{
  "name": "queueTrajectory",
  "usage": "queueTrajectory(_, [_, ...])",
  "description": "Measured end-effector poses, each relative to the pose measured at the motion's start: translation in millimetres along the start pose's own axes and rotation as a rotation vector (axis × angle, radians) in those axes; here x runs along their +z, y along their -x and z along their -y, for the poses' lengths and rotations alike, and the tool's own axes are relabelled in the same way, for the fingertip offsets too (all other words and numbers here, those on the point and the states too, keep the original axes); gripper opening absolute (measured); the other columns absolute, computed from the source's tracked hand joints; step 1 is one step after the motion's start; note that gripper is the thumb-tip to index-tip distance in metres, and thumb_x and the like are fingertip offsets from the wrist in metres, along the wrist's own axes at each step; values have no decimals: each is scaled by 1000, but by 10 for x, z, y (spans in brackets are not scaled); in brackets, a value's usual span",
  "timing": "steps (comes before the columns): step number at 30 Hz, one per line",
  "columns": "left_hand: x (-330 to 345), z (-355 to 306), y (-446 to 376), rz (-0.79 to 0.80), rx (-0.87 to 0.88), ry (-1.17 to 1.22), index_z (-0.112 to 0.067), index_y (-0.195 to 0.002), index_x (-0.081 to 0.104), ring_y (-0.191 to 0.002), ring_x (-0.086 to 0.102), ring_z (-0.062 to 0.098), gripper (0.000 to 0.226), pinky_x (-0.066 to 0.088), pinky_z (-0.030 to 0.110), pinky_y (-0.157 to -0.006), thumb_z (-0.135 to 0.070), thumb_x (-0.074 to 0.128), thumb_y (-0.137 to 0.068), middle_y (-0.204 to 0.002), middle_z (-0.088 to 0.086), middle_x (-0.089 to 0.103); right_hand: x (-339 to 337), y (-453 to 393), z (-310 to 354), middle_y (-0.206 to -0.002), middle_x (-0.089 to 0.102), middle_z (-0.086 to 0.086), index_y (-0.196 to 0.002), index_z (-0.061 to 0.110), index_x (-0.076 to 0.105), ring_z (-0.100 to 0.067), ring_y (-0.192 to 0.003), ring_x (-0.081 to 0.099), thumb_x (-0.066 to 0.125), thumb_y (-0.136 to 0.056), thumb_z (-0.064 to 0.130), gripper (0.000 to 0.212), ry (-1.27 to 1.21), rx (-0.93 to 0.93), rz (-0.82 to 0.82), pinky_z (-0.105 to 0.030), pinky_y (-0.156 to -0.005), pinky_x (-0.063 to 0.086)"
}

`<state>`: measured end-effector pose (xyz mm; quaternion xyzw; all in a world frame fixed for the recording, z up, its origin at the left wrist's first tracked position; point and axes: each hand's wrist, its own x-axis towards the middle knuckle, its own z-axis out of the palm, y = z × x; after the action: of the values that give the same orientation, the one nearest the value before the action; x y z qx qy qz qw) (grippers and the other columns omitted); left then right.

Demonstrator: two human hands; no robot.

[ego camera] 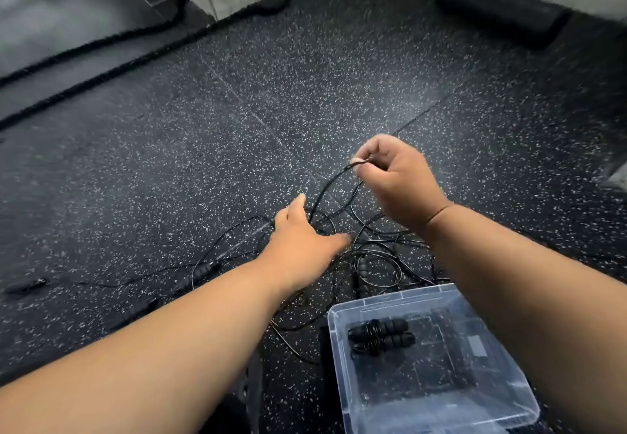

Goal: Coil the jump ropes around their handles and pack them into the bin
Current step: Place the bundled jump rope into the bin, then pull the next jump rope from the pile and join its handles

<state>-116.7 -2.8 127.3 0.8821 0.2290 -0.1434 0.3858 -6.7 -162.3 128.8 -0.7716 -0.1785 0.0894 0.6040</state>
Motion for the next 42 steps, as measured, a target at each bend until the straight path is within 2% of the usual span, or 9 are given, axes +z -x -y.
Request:
queueTrajectory(4, [32, -40, 8, -78, 258, 54, -50, -149, 36, -134, 57, 27, 108, 51, 57, -107, -92, 77, -58, -148, 0, 54, 13, 420, 976, -72, 52, -9, -81, 13, 55, -21, -64, 41, 48, -104, 22, 26, -326, -13, 38, -33, -59, 36])
queueTrajectory(10, [27, -456, 742, 176, 567, -78, -13, -121, 73, -97, 66, 15, 34, 48, 30, -88, -36, 50, -111, -117, 7, 75, -7, 852, 1747, -83, 66, -14, -89, 10, 57, -22, -63, 55, 39, -109, 26, 31, -772, 91, 126, -35, -70, 47])
queueTrajectory(15, [-213, -687, 1208, 208, 282, 655, -16, -89, 66, -84, 76, 13, 53, 58, 32, -77, -47, 30, -114, -101, 9, 82, -387, 1195, 1800, -121, 69, -2, -135, 22, 60, -18, -98, 64, 47, -96, 11, 43, -325, 134, -147, -33, -86, 49])
queueTrajectory(19, [-450, -934, 1487, 239, 216, 1155, -15, -91, 58, -89, 78, 31, 49, 59, 50, -87, -47, 29, -114, -97, 18, 79, -434, 1806, 1384, -132, 67, -5, -136, 34, 61, -28, -129, 58, 60, -74, 13, 65, 81, 311, 137, -45, -111, 43])
queueTrajectory(28, [-668, -1013, 1589, 300, 197, 1574, -15, -89, 56, -96, 78, 40, 55, 56, 59, -85, -52, 23, -113, -97, 17, 78, -450, 2353, 1565, -109, 77, 4, -102, 22, 76, -33, -109, 68, 56, -101, 51, 34, 164, 329, 80, -54, -102, 49])
queueTrajectory(31, [-822, -1032, 1459, 170, 167, 1652, -12, -95, 56, -94, 78, 41, 53, 60, 58, -77, -51, 25, -113, -96, 20, 79, -625, 2425, 1654, -105, 77, 15, -103, 23, 77, -3, -103, 69, 53, -104, 46, 33, 196, 344, 82, -38, -96, 44])
queueTrajectory(37, [-552, -864, 1492, 429, 388, 749, -34, -154, 45, -143, 49, 27, 84, 35, 54, -120, -87, 45, -88, -149, -2, 60, -616, 2292, 1577, -108, 78, -2, -97, 15, 65, -25, -106, 70, 43, -110, 31, 30, -147, 238, -153, -53, -106, 49])
queueTrajectory(40, [-90, -748, 1634, 628, 502, 174, -49, -148, 46, -118, 60, -5, 51, 46, 25, -108, -62, 58, -100, -124, -31, 68, -609, 2147, 1589, -105, 76, -17, -86, 14, 58, -38, -101, 70, 44, -109, 29, 31, -361, 155, -202, -55, -100, 54])
queueTrajectory(42, [188, -646, 1636, 586, 483, 4, -41, -155, 41, -93, 64, 3, 59, 56, 33, -98, -57, 60, -101, -114, -23, 72, -639, 2070, 1603, -104, 76, -18, -86, 15, 54, -38, -106, 71, 42, -109, 30, 30, -461, 138, -200, -55, -101, 52])
